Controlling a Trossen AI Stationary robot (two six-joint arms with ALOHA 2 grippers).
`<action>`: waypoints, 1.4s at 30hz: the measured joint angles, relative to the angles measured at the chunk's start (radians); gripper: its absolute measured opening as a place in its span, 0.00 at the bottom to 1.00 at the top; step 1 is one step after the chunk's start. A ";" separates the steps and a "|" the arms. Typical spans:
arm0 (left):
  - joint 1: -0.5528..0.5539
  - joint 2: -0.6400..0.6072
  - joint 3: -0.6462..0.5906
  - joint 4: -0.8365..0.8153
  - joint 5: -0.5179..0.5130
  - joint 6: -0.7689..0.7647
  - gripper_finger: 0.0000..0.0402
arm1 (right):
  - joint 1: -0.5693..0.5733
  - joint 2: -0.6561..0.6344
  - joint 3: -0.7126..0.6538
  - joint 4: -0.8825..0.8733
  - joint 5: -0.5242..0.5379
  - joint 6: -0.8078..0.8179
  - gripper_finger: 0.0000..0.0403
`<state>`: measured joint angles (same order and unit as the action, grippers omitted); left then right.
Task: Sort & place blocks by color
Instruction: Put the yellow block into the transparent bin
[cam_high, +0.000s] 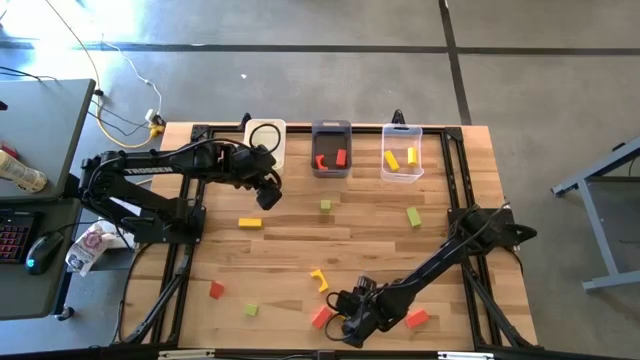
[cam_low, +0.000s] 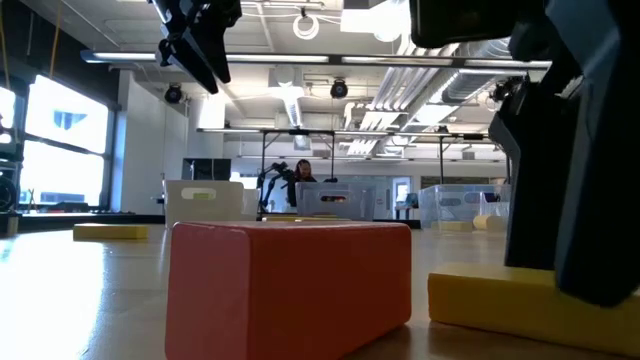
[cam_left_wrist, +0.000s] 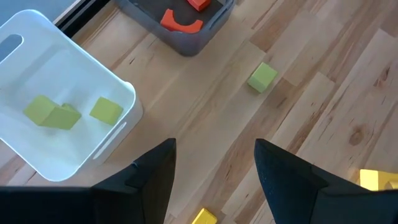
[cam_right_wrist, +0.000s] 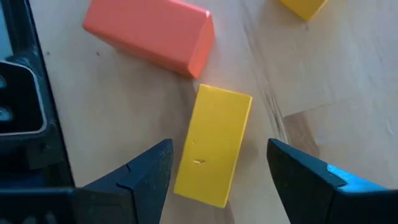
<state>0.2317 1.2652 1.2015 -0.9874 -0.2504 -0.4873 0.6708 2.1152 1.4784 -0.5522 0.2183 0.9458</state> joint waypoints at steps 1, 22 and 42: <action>0.000 0.000 0.000 0.000 0.000 0.000 0.51 | 0.000 0.007 0.000 0.000 0.000 -0.003 0.61; 0.000 0.000 0.000 0.000 0.000 0.012 0.51 | -0.010 0.034 0.003 -0.110 0.027 0.033 0.25; 0.000 0.000 0.000 -0.002 0.000 0.117 0.51 | -0.066 -0.076 -0.005 -0.240 0.071 0.021 0.24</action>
<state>0.2321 1.2652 1.2015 -0.9893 -0.2501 -0.3701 0.6049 2.0390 1.4734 -0.7923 0.2895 0.9666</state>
